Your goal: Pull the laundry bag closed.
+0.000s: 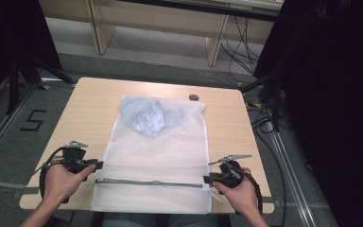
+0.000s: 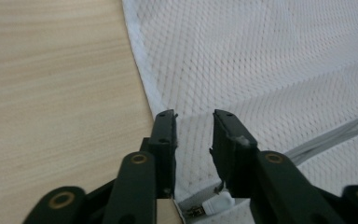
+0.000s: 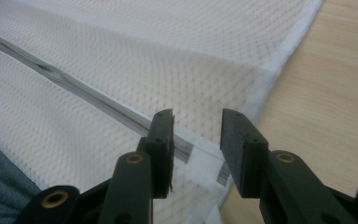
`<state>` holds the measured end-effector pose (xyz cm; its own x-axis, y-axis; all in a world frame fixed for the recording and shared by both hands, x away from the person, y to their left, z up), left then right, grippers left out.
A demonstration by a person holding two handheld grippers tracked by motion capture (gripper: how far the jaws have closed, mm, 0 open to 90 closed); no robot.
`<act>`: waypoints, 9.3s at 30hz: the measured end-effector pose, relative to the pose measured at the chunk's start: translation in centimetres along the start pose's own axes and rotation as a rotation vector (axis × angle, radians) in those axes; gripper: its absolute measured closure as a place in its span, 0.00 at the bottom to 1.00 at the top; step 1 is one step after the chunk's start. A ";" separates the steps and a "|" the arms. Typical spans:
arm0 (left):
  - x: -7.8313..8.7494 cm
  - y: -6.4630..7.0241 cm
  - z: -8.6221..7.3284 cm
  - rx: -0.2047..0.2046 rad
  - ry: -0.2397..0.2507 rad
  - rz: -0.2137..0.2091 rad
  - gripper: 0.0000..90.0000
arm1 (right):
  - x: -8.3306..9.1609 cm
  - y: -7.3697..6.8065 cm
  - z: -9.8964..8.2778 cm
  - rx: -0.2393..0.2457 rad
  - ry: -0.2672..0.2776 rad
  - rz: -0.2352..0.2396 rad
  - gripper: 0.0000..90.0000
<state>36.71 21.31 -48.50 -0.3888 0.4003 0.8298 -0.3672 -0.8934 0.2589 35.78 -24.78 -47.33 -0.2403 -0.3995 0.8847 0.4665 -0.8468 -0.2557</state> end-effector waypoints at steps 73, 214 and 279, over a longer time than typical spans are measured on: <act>-2.3 -0.3 -0.4 -0.004 -0.311 0.029 1.00 | -9.7 -17.4 8.8 0.275 -0.040 0.254 0.75; -2.5 0.0 -0.7 0.009 -0.270 0.017 1.00 | -13.5 -23.6 10.8 0.374 -0.189 0.194 0.97; -2.4 -0.2 -0.8 0.006 -0.272 0.009 1.00 | -12.0 -22.2 10.4 0.363 -0.202 0.181 0.97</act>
<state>37.07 20.64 -50.95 -0.1501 0.3235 0.9343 -0.3596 -0.8981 0.2532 37.18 2.44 -48.17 0.0267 -0.4226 0.9059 0.7624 -0.5776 -0.2919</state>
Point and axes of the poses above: each handheld gripper's, and its own axes: x roughly backward along the jaws, z roughly out of its top, y roughly to its right, the point moved 2 cm from there along -x, roughly forward along the jaws, and after that the axes turned 8 degrees about -y, right-handed, at the moved point
